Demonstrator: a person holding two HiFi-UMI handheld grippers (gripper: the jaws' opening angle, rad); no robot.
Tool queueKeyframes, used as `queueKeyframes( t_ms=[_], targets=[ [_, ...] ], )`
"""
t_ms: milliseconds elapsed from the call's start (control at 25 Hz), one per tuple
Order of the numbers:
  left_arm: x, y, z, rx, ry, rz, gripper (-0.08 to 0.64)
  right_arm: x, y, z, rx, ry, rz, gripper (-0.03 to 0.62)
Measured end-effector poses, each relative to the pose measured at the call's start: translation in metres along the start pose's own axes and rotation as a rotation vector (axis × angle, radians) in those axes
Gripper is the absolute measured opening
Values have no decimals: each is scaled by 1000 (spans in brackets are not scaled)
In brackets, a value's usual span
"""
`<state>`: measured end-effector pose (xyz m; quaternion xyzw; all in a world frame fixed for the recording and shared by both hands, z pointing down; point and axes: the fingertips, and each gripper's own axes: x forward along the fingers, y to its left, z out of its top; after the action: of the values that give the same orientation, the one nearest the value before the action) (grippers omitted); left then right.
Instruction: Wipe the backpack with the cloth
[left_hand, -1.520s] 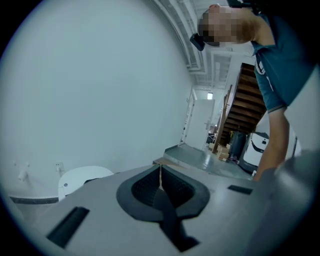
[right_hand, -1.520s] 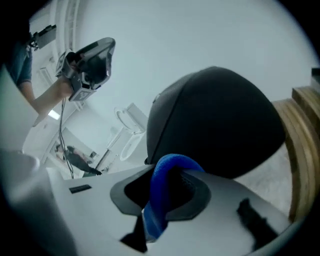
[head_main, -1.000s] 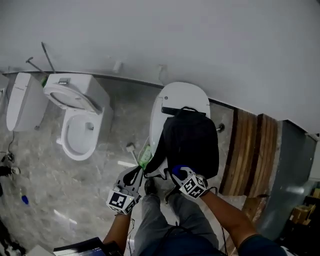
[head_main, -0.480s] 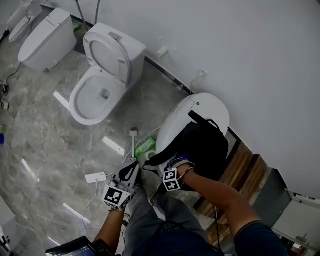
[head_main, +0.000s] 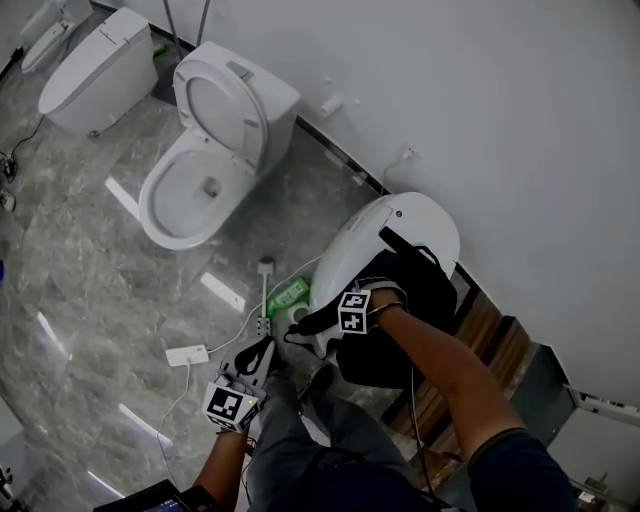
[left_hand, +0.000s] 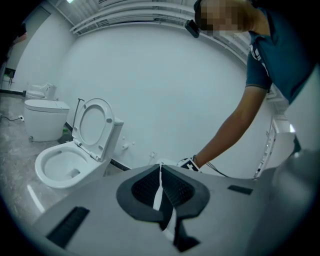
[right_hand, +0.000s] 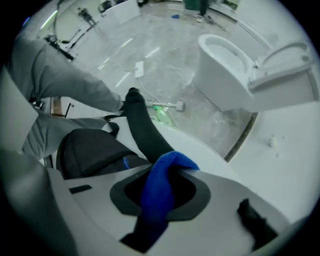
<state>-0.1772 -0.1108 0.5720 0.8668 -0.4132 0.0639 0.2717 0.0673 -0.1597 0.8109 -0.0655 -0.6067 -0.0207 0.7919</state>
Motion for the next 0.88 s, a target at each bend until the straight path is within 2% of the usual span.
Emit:
queueKeyframes(
  t_ms=[80,120,160,280,400,440,520,560,680,760,880],
  targets=[
    [-1,5,-4,1,7,2,15,1,-13,-4,104,8,23,64],
    [-1,7,-5,1,10,2,15,2,-7,0,110,9,44,63],
    [-2,8,-6,3,13,2,15,4,7,6,77,10,73,63],
    [-1,9,-2,12,12,-8,15,10,78,30,-114,19,171,64],
    [1,11,2,13,6,-13,15,16,142,51,-388,51,162,63],
    [2,11,2,11,5,-13,15,14,161,61,-418,34,189,63],
    [3,11,3,4,3,-16,15,11,188,76,-383,-12,272,63],
    [3,10,3,4,3,-18,15,10,190,76,-384,-13,275,63],
    [1,11,4,11,6,-21,15,17,150,56,-397,37,167,62],
    [-1,12,3,9,14,-21,15,18,102,35,-277,52,103,61],
    [-7,17,-1,0,28,-24,15,3,35,7,11,45,24,60]
  ],
)
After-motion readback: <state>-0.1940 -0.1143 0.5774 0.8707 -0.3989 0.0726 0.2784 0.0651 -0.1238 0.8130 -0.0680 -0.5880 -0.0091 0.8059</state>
